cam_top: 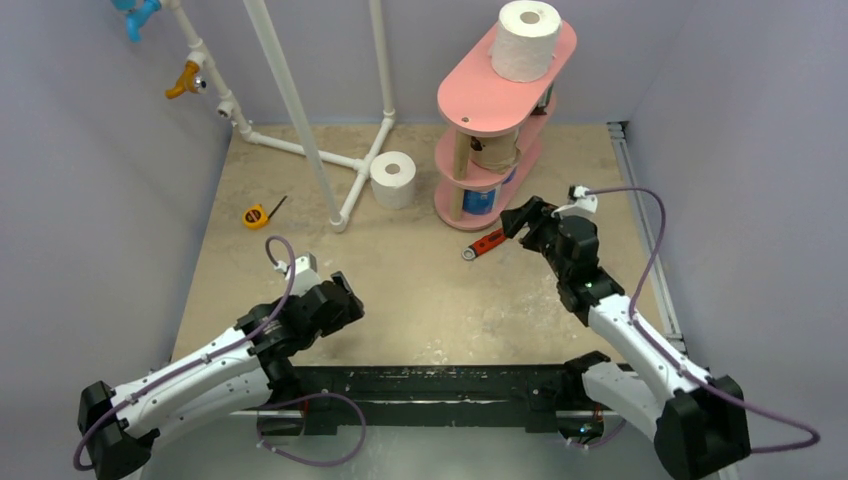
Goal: Place and organize the paper towels onto the shelf
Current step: Move the paper towel to the shelf, then move the paper towel to the center of the board.
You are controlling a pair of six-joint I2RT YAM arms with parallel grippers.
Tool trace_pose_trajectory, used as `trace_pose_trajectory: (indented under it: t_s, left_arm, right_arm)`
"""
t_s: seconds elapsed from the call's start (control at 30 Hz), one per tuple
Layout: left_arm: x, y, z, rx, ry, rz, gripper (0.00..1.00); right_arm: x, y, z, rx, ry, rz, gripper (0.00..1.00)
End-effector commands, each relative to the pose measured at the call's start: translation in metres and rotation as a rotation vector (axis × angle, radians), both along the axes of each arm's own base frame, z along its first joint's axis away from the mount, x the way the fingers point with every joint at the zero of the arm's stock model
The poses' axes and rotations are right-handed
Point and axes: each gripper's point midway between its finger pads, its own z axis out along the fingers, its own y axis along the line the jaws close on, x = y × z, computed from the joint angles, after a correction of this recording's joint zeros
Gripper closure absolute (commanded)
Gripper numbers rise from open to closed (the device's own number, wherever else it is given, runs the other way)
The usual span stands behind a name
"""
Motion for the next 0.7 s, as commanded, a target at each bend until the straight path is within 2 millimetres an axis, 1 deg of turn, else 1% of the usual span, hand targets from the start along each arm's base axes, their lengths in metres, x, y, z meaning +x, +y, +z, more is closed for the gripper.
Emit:
trace_pose_trajectory:
  t_s: [0.0,0.07,0.13,0.2,0.27,0.37,0.43,0.5,0.6,0.67]
  left_arm:
    - [0.01,0.003,0.013,0.001,-0.063,0.019,0.14]
    - [0.013,0.001,0.016,-0.001,-0.076,0.014,0.14]
    - [0.016,-0.001,0.022,0.006,-0.091,0.011,0.13]
    - [0.021,-0.001,0.029,0.017,-0.107,0.012,0.12]
    - [0.027,-0.004,0.038,0.029,-0.128,0.008,0.11]
    - [0.041,-0.009,0.049,0.044,-0.152,0.0,0.1]
    - [0.052,-0.013,0.051,0.06,-0.146,-0.008,0.09]
    - [0.063,-0.01,0.045,0.037,-0.077,0.011,0.08]
    - [0.077,-0.018,0.041,-0.029,-0.025,0.006,0.08]
    - [0.087,-0.026,0.046,-0.058,-0.028,0.017,0.08]
  right_arm:
    - [-0.028,-0.035,-0.008,-0.029,0.071,-0.145,0.21]
    - [-0.039,-0.038,-0.009,-0.013,0.092,-0.153,0.17]
    - [-0.047,-0.033,-0.007,0.021,0.098,-0.127,0.14]
    - [-0.053,-0.025,-0.006,0.031,0.093,-0.066,0.15]
    - [-0.058,-0.016,-0.01,0.039,0.1,-0.014,0.16]
    - [-0.063,-0.007,-0.02,0.032,0.127,0.049,0.17]
    - [-0.066,-0.006,-0.029,0.016,0.153,0.068,0.18]
    - [-0.068,-0.006,-0.037,0.003,0.17,0.074,0.18]
    - [-0.074,-0.005,-0.046,-0.002,0.184,0.094,0.18]
    - [-0.078,-0.004,-0.053,0.0,0.19,0.105,0.18]
